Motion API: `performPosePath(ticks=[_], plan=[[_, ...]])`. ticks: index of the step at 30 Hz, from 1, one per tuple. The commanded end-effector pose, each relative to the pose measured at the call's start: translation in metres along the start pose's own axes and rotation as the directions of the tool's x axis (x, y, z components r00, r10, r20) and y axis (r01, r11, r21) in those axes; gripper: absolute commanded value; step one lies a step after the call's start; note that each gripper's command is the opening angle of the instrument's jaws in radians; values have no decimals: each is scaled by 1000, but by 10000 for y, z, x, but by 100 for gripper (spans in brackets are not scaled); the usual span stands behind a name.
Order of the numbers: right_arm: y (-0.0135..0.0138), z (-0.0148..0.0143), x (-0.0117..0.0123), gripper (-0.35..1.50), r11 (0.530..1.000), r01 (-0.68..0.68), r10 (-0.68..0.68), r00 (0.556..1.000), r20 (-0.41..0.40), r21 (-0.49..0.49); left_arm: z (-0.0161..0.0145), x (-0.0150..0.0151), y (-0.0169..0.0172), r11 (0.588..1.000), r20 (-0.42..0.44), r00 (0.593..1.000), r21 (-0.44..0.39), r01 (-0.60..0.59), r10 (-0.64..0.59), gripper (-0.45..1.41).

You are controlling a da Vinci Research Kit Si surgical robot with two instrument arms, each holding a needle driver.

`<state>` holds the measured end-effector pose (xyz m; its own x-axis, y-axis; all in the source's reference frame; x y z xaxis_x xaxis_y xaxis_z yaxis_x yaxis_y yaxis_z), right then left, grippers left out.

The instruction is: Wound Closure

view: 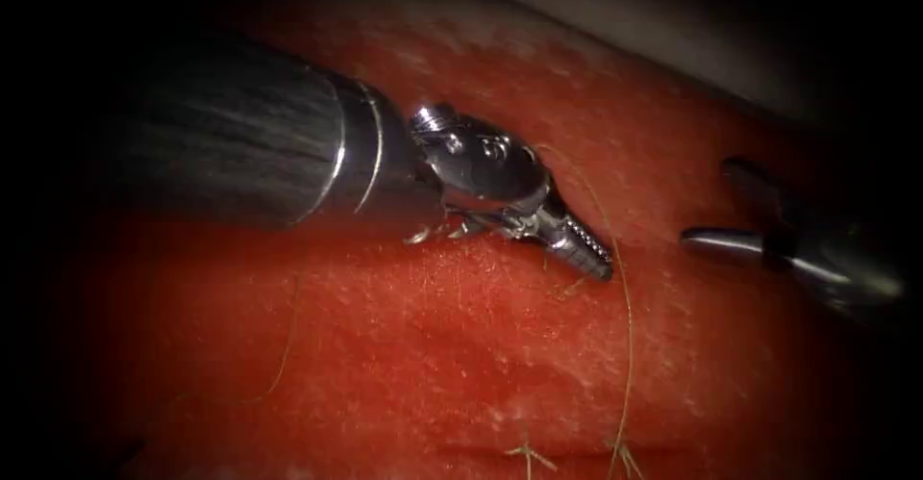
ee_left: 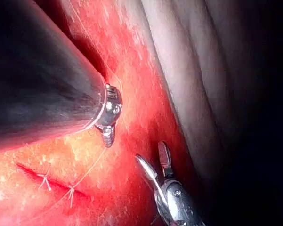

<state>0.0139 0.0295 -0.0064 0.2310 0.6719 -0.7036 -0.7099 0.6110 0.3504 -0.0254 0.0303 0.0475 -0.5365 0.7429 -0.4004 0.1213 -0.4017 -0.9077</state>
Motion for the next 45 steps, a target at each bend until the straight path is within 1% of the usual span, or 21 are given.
performPosePath(ticks=[1, 4, 5, 6, 8, 12, 13, 16, 18, 19, 21, 22, 27, 31, 41, 45], plan=[[-3, 8, 0, 118, 1000, 0, 0, 1000, -3, 1, 6, -1, -5, 1000, 3, 1000, 0, -2, 2, -35], [-3, 9, 0, 118, 1000, 0, 0, 1000, -3, 1, 5, 3, -9, 999, 8, 999, 4, 35, -35, -35], [-3, 9, 0, 118, 1000, 0, 0, 1000, -3, 1, 5, 4, -10, 999, 16, 999, 17, 36, -37, -35], [-4, 9, 0, 118, 1000, 0, 0, 1000, -3, 1, 2, 6, -14, 997, 39, 998, 56, 46, -48, -35], [-7, 11, -1, 118, 1000, 0, 0, 1000, -4, -4, -3, 8, -18, 995, 41, 997, 79, 60, -64, -35], [-16, 20, -6, 118, 1000, 3, -3, 1000, 6, 23, -25, 13, -40, 987, -15, 997, 141, 77, -76, -35], [-20, 25, -10, 118, 1000, 4, -4, 1000, 8, 29, -35, 13, -50, 985, -28, 997, 153, 81, -77, -35], [-26, 35, -16, 118, 999, 7, -7, 1000, 1, 46, -52, 12, -58, 981, -50, 995, 170, 93, -85, -35], [-31, 42, -20, 119, 998, 10, -10, 1000, 7, 54, -54, 14, -56, 980, -55, 995, 171, 97, -89, -35], [-36, 49, -26, 119, 998, 12, -14, 1000, 28, 56, -55, 17, -53, 979, -56, 994, 171, 106, -98, -35], [-41, 59, -33, 119, 998, -15, 13, 999, 40, 53, -55, 21, -48, 981, -59, 994, 168, 97, -88, -35], [-43, 67, -38, 119, 998, -37, 34, 999, 39, 59, -56, 24, -44, 982, -60, 995, 167, 87, -78, -35], [-51, 96, -52, 119, 996, -54, 53, 998, 31, 64, -56, 27, -38, 983, -62, 996, 166, 79, -69, -35], [-53, 111, -66, 119, 997, -65, 63, 996, 61, 40, -59, 27, -34, 983, -62, 996, 163, 80, -70, -35], [-48, 143, -76, 124, 995, -95, 93, 994, 58, 24, -54, 28, -26, 986, -52, 997, 151, 64, -56, -35], [-59, 160, -72, 124, 994, -105, 104, 993, 46, 8, -54, 29, -26, 987, -50, 997, 150, 64, -57, -35]])
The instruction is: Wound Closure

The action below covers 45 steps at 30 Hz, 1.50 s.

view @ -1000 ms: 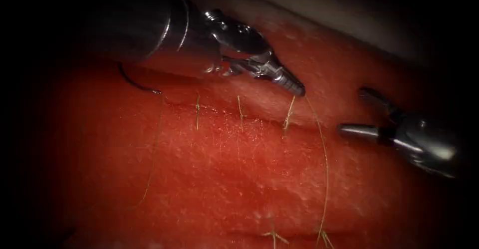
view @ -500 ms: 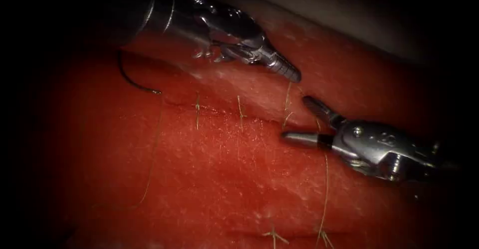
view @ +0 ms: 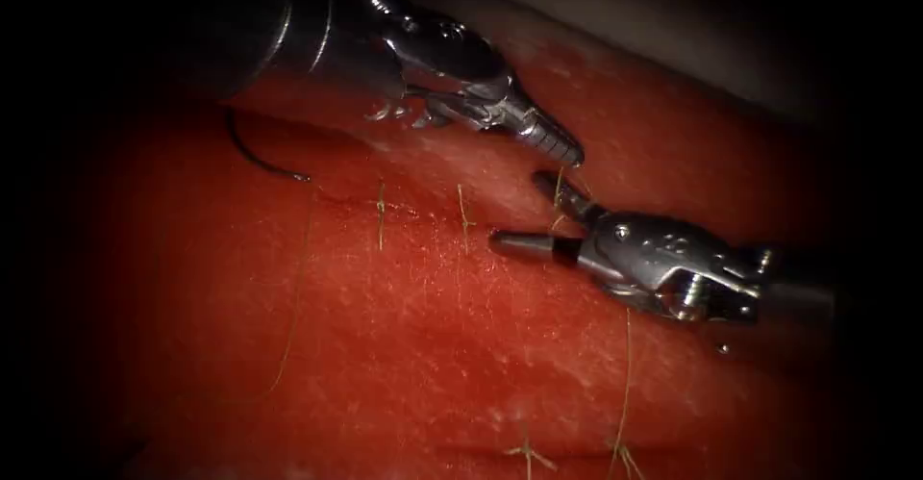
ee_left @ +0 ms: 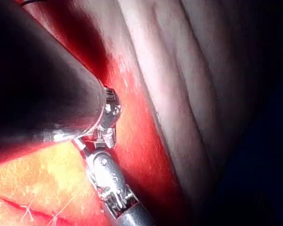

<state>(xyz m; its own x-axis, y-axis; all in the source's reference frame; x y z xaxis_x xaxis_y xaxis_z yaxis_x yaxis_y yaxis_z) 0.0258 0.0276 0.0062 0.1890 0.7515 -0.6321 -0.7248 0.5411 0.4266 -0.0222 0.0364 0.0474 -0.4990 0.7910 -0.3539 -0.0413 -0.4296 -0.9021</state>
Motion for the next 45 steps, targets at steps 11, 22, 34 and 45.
performPosePath(ticks=[11, 22, 34, 45], plan=[[-9, 26, 0, 124, 1000, 0, 0, 1000, -8, -6, 6, 2, 0, 1000, 1, 1000, -6, -4, 4, -35], [-16, 19, 8, -35, 996, 54, -54, 999, 3, 69, 6, 3, 0, 1000, 0, 1000, -11, -4, 4, -35], [-9, 3, 14, 143, 998, 54, -55, 996, -72, -15, -53, -7, 26, 999, -1, 1000, -45, -7, 7, -35], [-2, -21, 28, 143, 998, 44, -48, 994, -98, -37, -178, -133, 35, 999, 57, 998, 47, 17, -19, -35]])
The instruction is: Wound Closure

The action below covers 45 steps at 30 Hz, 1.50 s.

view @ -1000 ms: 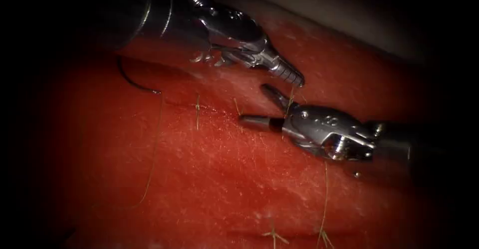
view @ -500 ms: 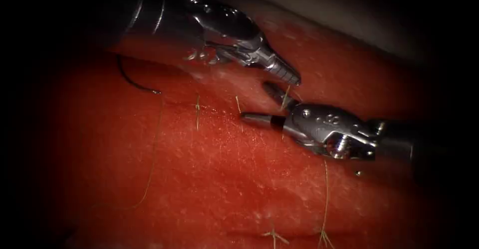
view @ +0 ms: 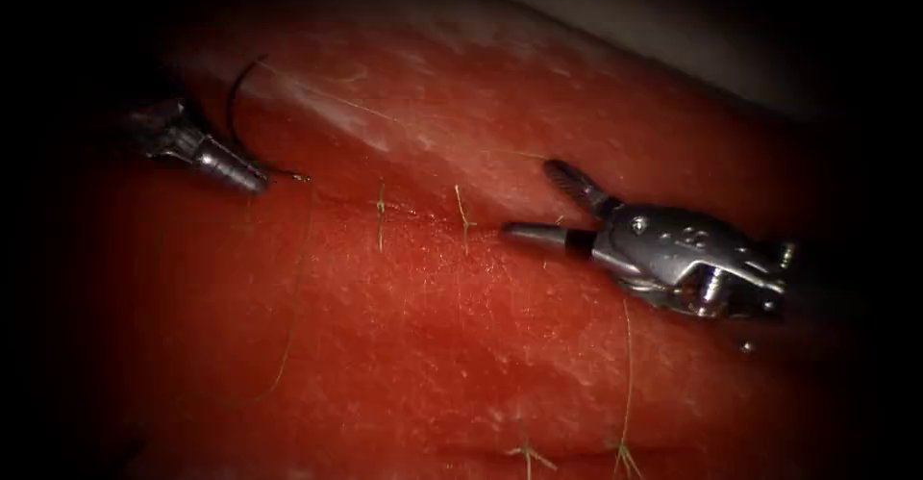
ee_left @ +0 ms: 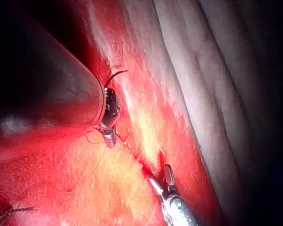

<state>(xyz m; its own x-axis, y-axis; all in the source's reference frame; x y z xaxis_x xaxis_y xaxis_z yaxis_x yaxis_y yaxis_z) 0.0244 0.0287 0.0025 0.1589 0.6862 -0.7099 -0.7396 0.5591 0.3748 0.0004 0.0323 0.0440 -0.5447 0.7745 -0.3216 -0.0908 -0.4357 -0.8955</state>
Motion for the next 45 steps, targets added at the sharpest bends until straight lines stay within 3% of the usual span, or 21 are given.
performPosePath(ticks=[1, 9, 12, 16, 21, 29, 34, 37, 39, 40, 44, 45], plan=[[-3, 8, -1, 143, 1000, 1, -1, 1000, -3, 0, 4, -5, -5, 1000, 2, 1000, 11, 2, -2, -35], [-2, 6, -2, 143, 1000, 7, -7, 1000, -3, -1, 2, -47, -49, 994, 31, 998, 99, 43, -46, -35], [0, 4, -2, 143, 1000, 14, -14, 1000, -3, -4, 9, -60, -73, 991, 27, 1000, 134, -11, 8, -1], [6, 0, -2, 143, 1000, 12, -12, 1000, -2, -15, 18, -74, -94, 983, 49, 998, 177, -46, 38, 26], [14, -9, -1, 143, 1000, 16, -16, 1000, 1, -27, 7, -95, -114, 963, 151, 987, 252, -92, 54, 65], [26, -20, -1, 143, 999, 26, -26, 1000, 4, -36, -54, -111, -135, 941, 177, 982, 317, -117, 63, 64], [31, -22, 1, 143, 998, 43, -43, 999, 7, -38, -74, -115, -132, 940, 173, 982, 318, -125, 73, 61], [36, -24, 9, 143, 998, 50, -50, 999, 14, -38, -88, -96, -120, 937, 159, 983, 317, -144, 97, 57], [38, -26, 15, 146, 998, 58, -58, 998, 16, -37, -92, -75, -107, 943, 85, 988, 299, -147, 127, 54], [39, -30, 22, 146, 997, 72, -72, 997, 15, -11, -92, -52, -89, 951, -15, 987, 270, -152, 162, 50], [43, -42, 36, 146, 990, 97, -96, 995, -21, 97, -78, -14, -55, 937, -118, 960, 278, -212, 253, 48], [45, -46, 42, 146, 985, 110, -106, 994, -36, 134, -62, 7, -38, 914, -128, 942, 314, -258, 310, 48]])
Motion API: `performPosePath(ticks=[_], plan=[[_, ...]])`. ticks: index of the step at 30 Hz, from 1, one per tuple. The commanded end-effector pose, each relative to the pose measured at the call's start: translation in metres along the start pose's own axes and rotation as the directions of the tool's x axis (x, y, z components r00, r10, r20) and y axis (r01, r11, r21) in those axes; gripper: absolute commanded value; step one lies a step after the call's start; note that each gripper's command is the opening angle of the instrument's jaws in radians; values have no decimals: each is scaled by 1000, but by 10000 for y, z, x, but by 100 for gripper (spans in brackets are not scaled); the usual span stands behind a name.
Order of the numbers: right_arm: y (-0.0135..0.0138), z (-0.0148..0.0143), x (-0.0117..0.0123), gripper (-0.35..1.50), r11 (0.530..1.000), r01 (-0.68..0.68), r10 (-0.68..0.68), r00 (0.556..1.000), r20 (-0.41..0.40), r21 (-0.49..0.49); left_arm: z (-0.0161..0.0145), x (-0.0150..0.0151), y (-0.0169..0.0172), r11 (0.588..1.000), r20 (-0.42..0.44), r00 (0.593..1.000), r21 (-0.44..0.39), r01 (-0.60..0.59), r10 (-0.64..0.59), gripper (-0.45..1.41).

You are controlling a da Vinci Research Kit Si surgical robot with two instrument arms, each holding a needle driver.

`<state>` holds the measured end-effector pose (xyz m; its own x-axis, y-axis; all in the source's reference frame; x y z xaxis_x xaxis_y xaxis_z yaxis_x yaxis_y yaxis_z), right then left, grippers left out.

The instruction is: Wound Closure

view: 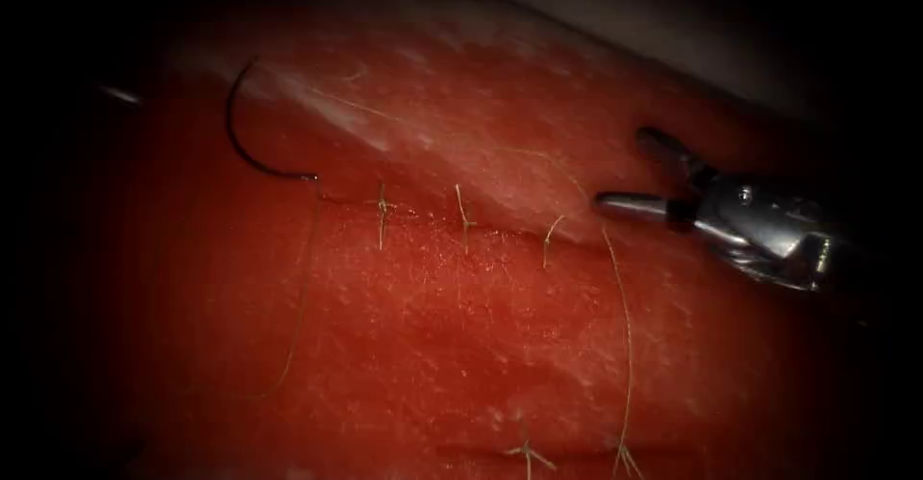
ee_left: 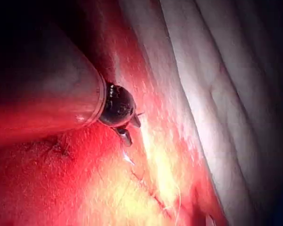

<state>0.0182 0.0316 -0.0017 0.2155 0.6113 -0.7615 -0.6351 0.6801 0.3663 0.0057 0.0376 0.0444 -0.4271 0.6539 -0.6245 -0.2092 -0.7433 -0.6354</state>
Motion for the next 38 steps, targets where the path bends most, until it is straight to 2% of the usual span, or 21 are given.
performPosePath(ticks=[1, 3, 5, 6, 8, 10, 14, 19, 21, 30, 38], plan=[[0, 3, 5, 146, 999, 17, -17, 1000, -11, 48, 17, 5, 6, 999, -5, 1000, 16, -29, 29, 48], [-2, -2, 9, 143, 993, 40, -37, 999, -23, 111, 36, 19, 18, 996, -19, 997, 50, -78, 79, 48], [-6, -8, 13, 138, 981, 57, -49, 998, -44, 187, 72, 36, 38, 986, -65, 988, 101, -132, 139, 49], [-7, -9, 15, 136, 977, 60, -51, 998, -49, 206, 78, 38, 42, 984, -74, 986, 111, -139, 147, 49], [-15, -13, 25, 133, 963, 77, -64, 996, -58, 257, 110, 41, 58, 963, -71, 972, 166, -211, 225, 49], [-20, -14, 30, 131, 956, 96, -81, 995, -67, 277, 118, 38, 64, 957, -66, 968, 182, -227, 242, 49], [-25, -10, 38, 131, 953, 163, -154, 987, -54, 256, 118, 27, 68, 960, -65, 967, 160, -232, 245, 49], [-28, 3, 23, 131, 948, 197, -191, 980, -49, 251, 106, 30, 85, 967, -70, 969, 117, -228, 237, 54], [-28, 5, 16, 131, 942, 217, -224, 975, -1, 255, 95, 43, 99, 971, -74, 971, 99, -220, 227, 59], [-25, 0, 19, 131, 942, 227, -230, 973, -19, 245, 90, 44, 117, 973, -75, 972, 83, -216, 222, 60], [-28, -1, 21, 131, 945, 226, -228, 973, -21, 235, 92, 43, 116, 973, -75, 972, 81, -217, 224, 60]])
